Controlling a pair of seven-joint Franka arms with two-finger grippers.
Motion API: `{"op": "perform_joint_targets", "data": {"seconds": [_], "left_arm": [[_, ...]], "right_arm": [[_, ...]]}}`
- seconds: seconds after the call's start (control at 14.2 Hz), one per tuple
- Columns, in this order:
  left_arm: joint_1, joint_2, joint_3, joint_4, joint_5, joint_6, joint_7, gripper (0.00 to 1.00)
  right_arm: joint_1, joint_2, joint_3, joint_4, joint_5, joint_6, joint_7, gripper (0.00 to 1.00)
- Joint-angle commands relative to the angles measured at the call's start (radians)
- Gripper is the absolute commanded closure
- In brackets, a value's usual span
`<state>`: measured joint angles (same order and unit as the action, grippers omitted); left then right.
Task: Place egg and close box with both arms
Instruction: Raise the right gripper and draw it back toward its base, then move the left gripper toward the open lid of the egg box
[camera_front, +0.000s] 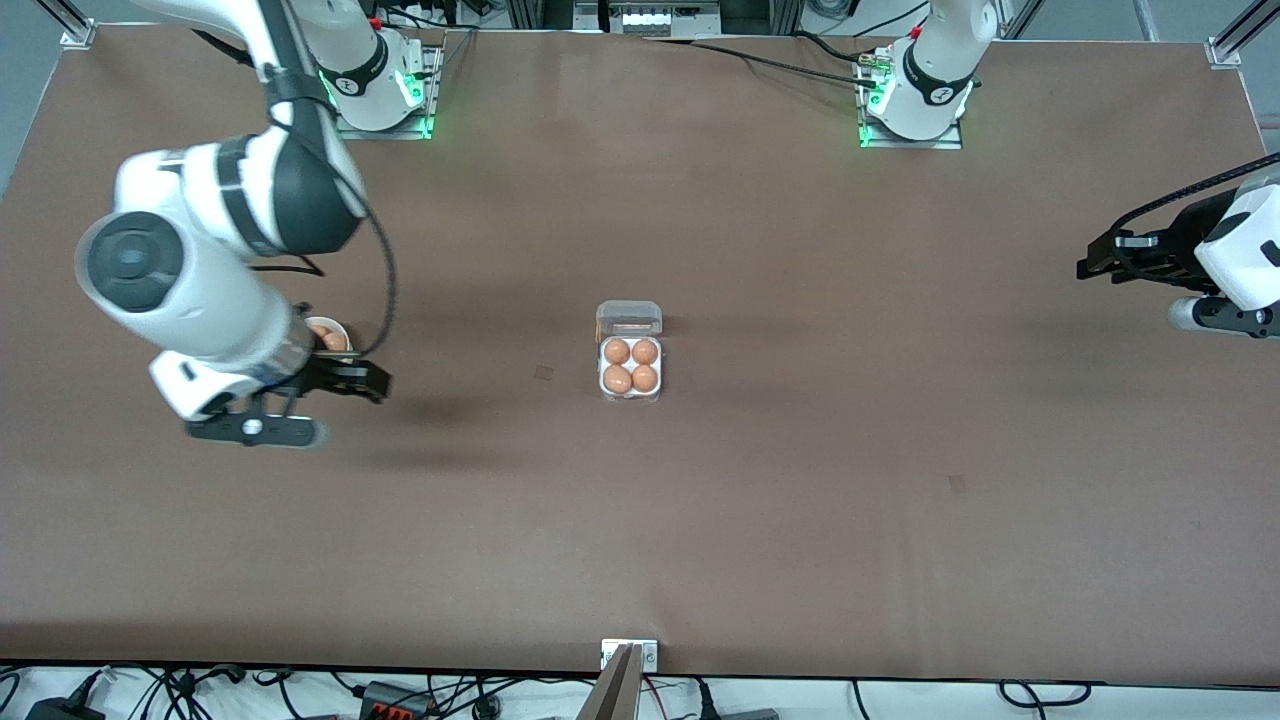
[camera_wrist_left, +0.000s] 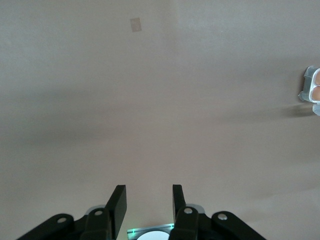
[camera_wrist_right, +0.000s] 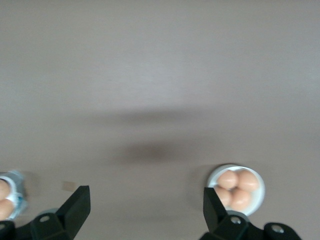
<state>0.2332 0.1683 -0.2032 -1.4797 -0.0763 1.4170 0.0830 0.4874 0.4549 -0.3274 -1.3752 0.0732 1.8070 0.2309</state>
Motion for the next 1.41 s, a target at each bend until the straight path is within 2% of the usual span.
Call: {"op": "perform_joint_targets", "data": {"seconds": [0.0,0.14,0.42,0.56,0.71,0.92,0.99,1.06,1.13,1.27,1.34], "left_arm": [[0.006,0.01,0.001,0.024,-0.013,-0.021,0.011,0.57],[-0.003,0.01,-0.007,0.025,-0.013,-0.039,0.012,0.59],[-0.009,0.011,-0.012,0.025,-0.022,-0.044,0.014,0.7],[-0.009,0.016,-0.012,0.024,-0.051,-0.053,0.012,0.75],[-0.014,0.017,-0.012,0.024,-0.062,-0.058,0.009,0.75],[-0.026,0.017,-0.012,0.025,-0.062,-0.058,0.018,0.79],[-0.026,0.019,-0.012,0.025,-0.062,-0.058,0.018,0.84],[-0.028,0.02,-0.012,0.025,-0.062,-0.058,0.014,0.86],[-0.035,0.02,-0.013,0.025,-0.063,-0.058,0.011,0.87],[-0.073,0.02,-0.013,0.025,-0.063,-0.058,0.008,0.87],[-0.099,0.02,-0.013,0.027,-0.065,-0.056,0.006,0.87]], "right_arm": [[-0.012,-0.01,-0.033,-0.015,0.007,-0.006,-0.042,0.0],[-0.026,-0.027,-0.039,-0.013,0.005,-0.011,-0.044,0.0],[-0.073,-0.082,-0.038,-0.015,0.004,-0.021,-0.048,0.0],[-0.076,-0.088,-0.068,-0.015,0.002,-0.049,-0.053,0.0],[-0.081,-0.093,-0.09,-0.013,0.005,-0.063,-0.061,0.0],[-0.119,-0.128,-0.079,-0.016,0.0,-0.06,-0.09,0.0],[-0.144,-0.14,-0.073,-0.015,0.0,-0.061,-0.093,0.0],[-0.168,-0.145,-0.05,-0.016,0.0,-0.063,-0.103,0.0],[-0.215,-0.165,0.002,-0.019,-0.001,-0.063,-0.11,0.0],[-0.37,-0.192,0.167,-0.025,-0.018,-0.063,-0.107,0.0],[-0.427,-0.196,0.23,-0.027,-0.035,-0.063,-0.107,0.0]]}}
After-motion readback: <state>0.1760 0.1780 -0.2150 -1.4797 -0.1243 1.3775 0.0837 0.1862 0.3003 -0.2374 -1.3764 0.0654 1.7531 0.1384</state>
